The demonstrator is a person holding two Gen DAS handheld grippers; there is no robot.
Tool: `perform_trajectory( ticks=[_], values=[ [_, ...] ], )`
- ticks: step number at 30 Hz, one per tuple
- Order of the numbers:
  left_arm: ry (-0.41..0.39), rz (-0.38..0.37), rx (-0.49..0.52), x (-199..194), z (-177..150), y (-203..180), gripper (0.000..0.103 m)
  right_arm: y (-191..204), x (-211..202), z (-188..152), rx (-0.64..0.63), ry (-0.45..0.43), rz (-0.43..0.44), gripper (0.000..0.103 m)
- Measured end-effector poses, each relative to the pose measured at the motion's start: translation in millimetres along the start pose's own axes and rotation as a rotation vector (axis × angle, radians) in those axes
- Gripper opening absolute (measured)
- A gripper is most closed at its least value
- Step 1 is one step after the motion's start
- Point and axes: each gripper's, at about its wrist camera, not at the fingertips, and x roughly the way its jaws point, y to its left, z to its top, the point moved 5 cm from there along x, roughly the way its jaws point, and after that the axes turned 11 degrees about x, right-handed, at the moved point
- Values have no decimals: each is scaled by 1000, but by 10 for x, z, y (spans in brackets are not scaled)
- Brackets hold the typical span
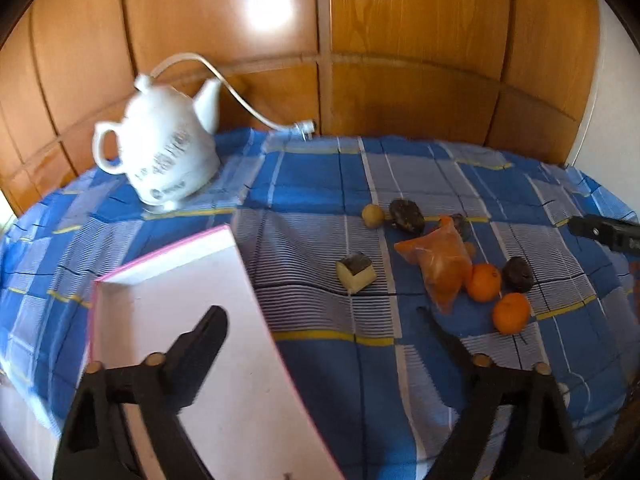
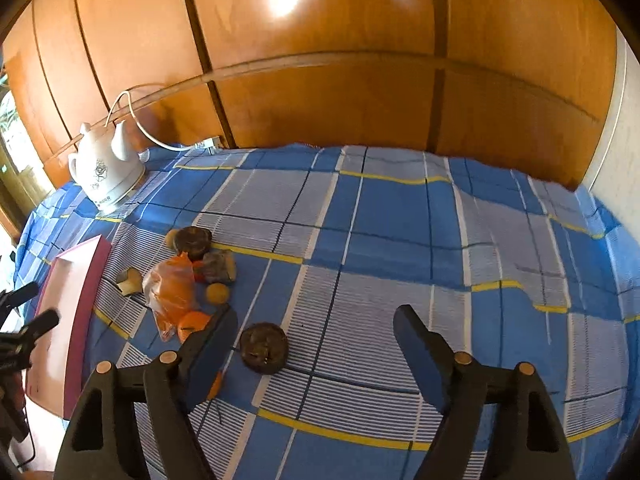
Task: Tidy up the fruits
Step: 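Reach the left tool to the dark square piece and close on it, then drop the dark piece in the tray with left tool while right tool grasps yellow fruit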
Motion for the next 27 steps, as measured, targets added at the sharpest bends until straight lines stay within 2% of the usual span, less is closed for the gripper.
perform_trajectory(
  ticks=[2,6,7,11,13,14,15,16,18,20,23,27],
  values=[
    [48,-49,-25,209,72,-13,73,-5,18,12,8,7,11,78],
    [88,-88,-74,488,217,-66,59,-10,4,53,16,-19,26,78],
    [99,-93,-77,568,262,-99,52,-19,1,60,23,-17,31,78],
    [135,-88,-93,820,361,-167,51,-30,8,68,33,-10,38,78],
    [158,-61,-103,949,368,-142,51,-14,9,69,26,-9,36,78],
    [174,-46,-112,1017,353,-125,43,-6,11,69,24,-8,37,78],
    [182,-63,-124,1059,339,-121,37,0,14,67,22,-7,38,78],
    [172,-98,-144,1069,332,-124,33,7,17,64,19,-4,38,78],
    [142,-78,-138,1006,318,-124,32,18,20,61,10,-4,36,72],
    [111,-108,-142,904,282,-148,32,24,27,62,7,0,38,55],
    [67,-125,-114,711,231,-210,32,34,41,50,0,10,43,44],
    [18,-157,-103,405,95,-252,32,105,75,-7,-31,30,50,41]
  ],
)
